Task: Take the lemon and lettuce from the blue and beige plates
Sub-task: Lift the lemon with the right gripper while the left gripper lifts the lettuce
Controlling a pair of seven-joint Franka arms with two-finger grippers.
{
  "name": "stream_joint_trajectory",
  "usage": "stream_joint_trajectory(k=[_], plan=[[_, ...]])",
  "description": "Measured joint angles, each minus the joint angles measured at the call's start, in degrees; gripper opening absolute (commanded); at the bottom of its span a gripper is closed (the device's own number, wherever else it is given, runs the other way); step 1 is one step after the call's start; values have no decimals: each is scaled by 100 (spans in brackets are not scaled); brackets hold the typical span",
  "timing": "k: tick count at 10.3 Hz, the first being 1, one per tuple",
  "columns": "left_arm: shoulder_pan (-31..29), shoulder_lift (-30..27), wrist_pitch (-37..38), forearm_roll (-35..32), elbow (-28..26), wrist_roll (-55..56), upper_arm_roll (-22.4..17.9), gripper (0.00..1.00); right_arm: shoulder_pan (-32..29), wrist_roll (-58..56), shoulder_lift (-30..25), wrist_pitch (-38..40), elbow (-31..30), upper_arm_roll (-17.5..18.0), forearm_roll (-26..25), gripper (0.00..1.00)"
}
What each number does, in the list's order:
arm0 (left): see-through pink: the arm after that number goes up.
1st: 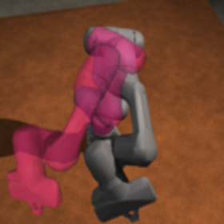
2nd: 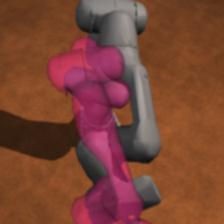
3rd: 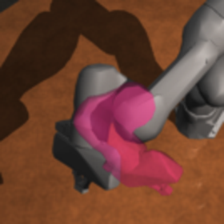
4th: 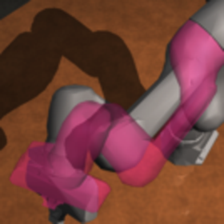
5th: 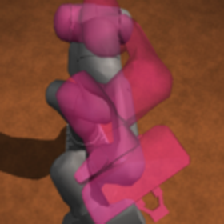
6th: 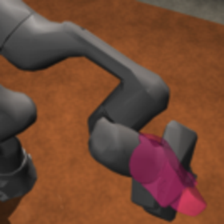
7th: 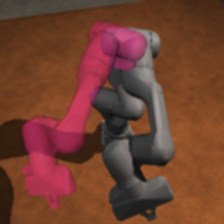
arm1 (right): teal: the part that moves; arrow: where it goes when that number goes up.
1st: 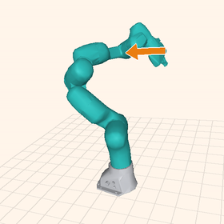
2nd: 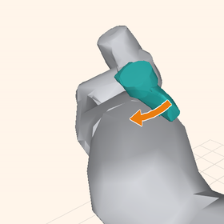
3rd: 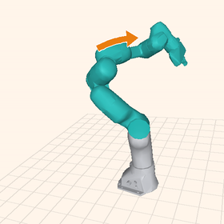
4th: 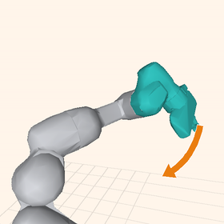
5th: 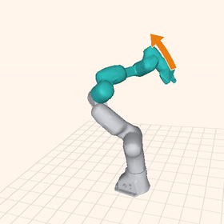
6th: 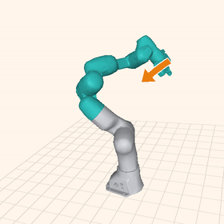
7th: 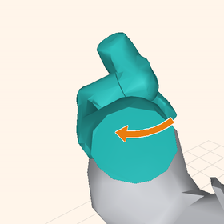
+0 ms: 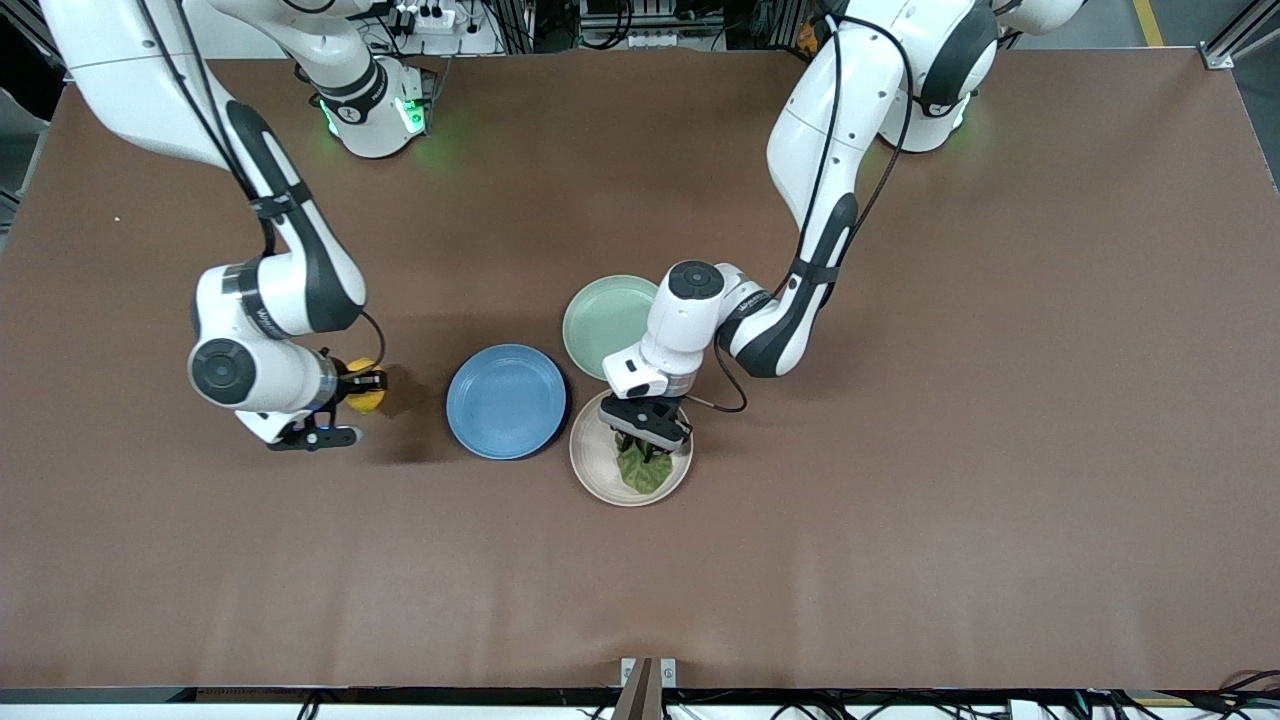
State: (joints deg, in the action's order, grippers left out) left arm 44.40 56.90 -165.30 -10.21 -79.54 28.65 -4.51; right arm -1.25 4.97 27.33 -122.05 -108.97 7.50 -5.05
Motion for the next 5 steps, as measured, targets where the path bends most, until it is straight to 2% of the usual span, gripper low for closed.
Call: stream_joint_trajectory(k=[2, 3, 4, 5], plan=[[-4, -2, 0, -3, 10, -112, -139, 8, -251, -479, -5, -189, -156, -2, -2, 6], [-15, -2, 0, -3, 6, -138, -180, 7, -407, -731, -5, -228, -198, -4, -2, 11], [-28, -2, 1, -4, -4, -142, -195, 5, -510, -864, -5, -238, -210, -4, -2, 38], [-29, -13, 39, -4, -5, -142, -197, 0, -544, -892, -5, -238, -223, -3, -2, 81]])
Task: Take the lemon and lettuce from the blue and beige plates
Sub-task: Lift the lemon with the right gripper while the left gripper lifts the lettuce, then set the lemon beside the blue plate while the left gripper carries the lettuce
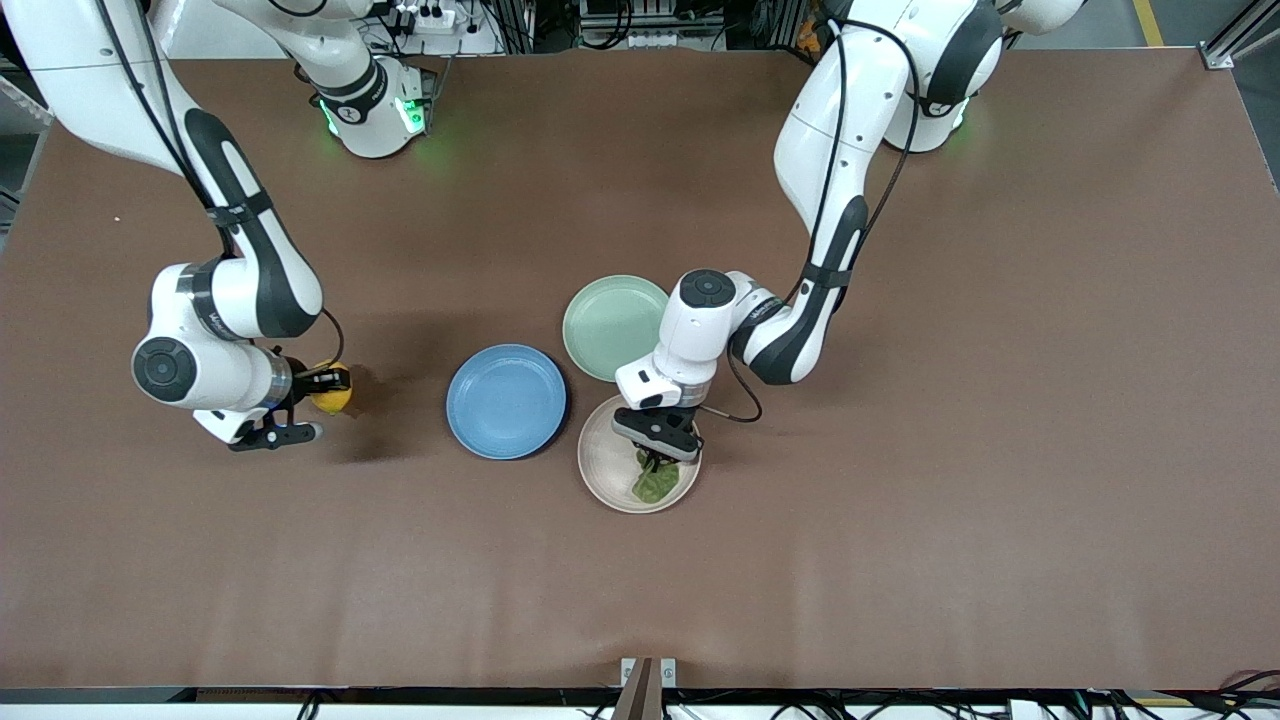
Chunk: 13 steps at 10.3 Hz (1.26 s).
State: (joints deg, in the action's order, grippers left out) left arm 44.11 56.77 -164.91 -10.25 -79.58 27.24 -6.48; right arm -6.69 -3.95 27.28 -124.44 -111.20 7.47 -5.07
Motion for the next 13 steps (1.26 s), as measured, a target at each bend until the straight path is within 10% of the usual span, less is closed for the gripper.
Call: stream_joint_trajectory(k=[1, 5, 9, 13], plan=[[10, -58, 210, 0, 13, 0, 2, 0, -18, 2, 10, 1, -33, 0, 39, 100], [-31, -1157, 2318, 104, 152, 124, 0, 0, -40, 13, 57, 300, 28, 18, 256, 100], [-971, -2265, 4134, 713, 65, 78, -49, 0, -44, 18, -143, 2108, 1471, 33, 793, 100], [-2340, -1936, 4341, 788, -373, -479, -41, 38, -52, 342, -541, 3337, 2846, 52, 823, 100]])
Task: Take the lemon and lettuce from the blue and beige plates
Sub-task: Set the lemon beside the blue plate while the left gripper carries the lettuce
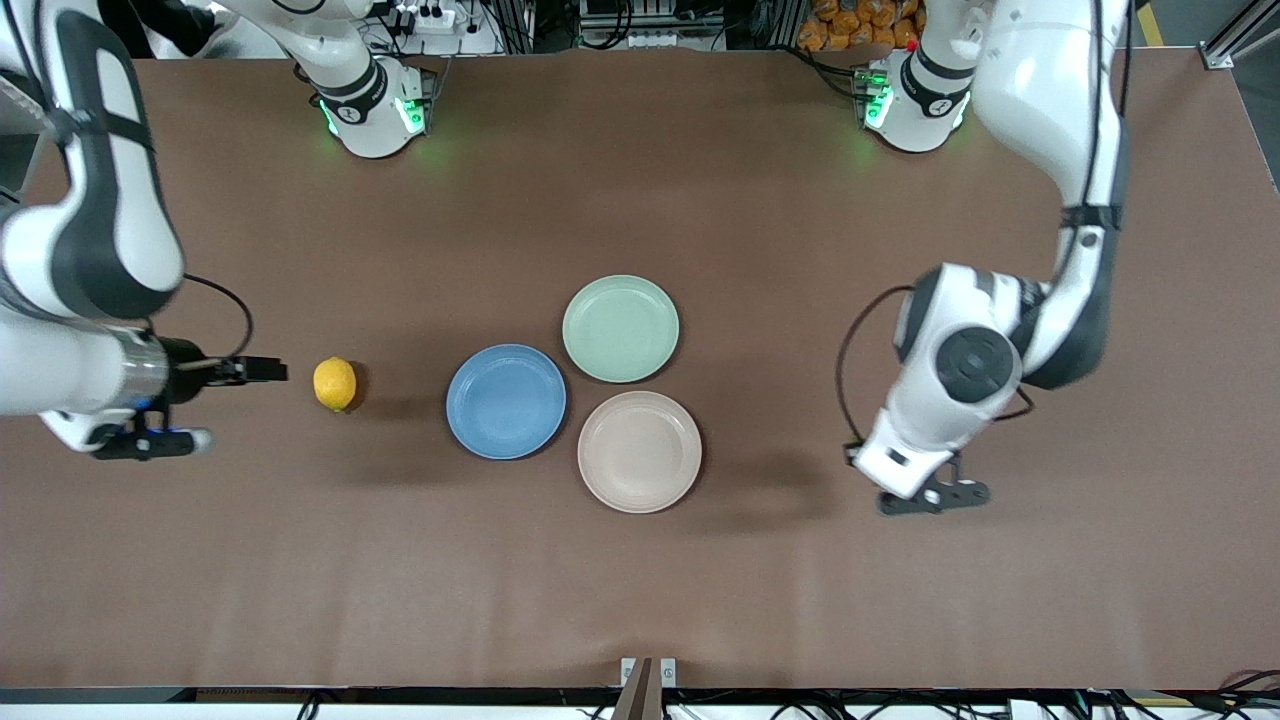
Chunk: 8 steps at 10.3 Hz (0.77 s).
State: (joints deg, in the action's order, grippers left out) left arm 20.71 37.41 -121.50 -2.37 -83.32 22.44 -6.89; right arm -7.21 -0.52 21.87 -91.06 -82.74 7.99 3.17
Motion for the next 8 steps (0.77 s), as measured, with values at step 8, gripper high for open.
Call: stream_joint_trajectory(k=[8], plan=[[-383, -254, 501, 24, 262, -470, 100, 100, 583, 1038, -1411, 854, 168, -65, -170, 100]])
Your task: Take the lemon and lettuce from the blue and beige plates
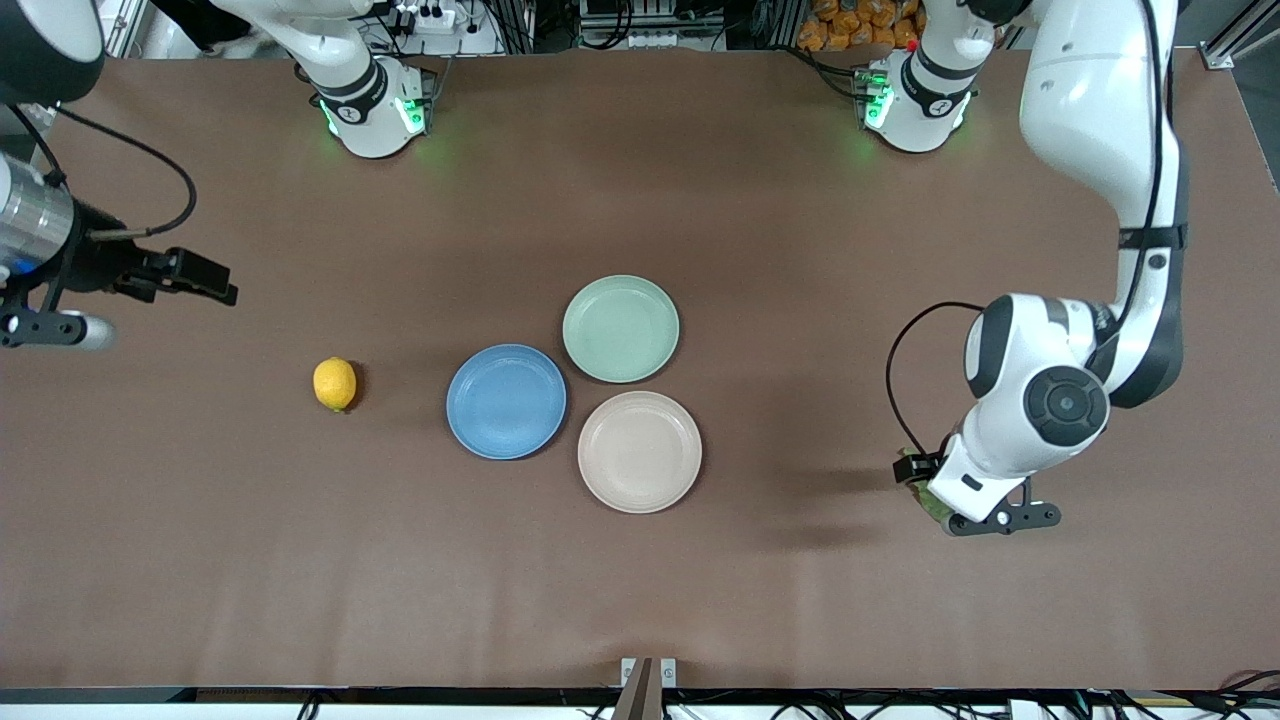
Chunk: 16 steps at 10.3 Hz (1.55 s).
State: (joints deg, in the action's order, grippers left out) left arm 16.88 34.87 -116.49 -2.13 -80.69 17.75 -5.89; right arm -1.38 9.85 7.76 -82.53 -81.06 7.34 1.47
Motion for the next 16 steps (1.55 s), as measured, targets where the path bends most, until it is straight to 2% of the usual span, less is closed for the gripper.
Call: stream_joint_trajectory(k=[3, 5, 7, 10, 14, 15, 16], plan=[[-14, -1078, 954, 0, 94, -20, 7, 100, 246, 91, -117, 33, -124, -241, -84, 100], [-15, -1843, 1548, 0, 95, -317, 33, 100, 248, 110, -149, 23, -227, -279, -84, 100], [-52, -2339, 1960, 0, 65, -512, 30, 100, 273, 113, -168, 20, -256, -294, -84, 100], [-121, -2660, 2355, 0, 30, -523, -7, 100, 457, 109, -175, 8, -257, -482, -78, 100], [-283, -3041, 2718, 0, -57, -563, -6, 100, 478, -124, -178, -62, -254, -489, -78, 100], [-310, -3064, 2719, 0, -84, -563, 31, 100, 478, -125, -178, -72, -254, -498, -78, 100], [-518, -3063, 2719, 9, -99, -563, 270, 100, 477, -126, -177, -88, -246, -525, -79, 100]])
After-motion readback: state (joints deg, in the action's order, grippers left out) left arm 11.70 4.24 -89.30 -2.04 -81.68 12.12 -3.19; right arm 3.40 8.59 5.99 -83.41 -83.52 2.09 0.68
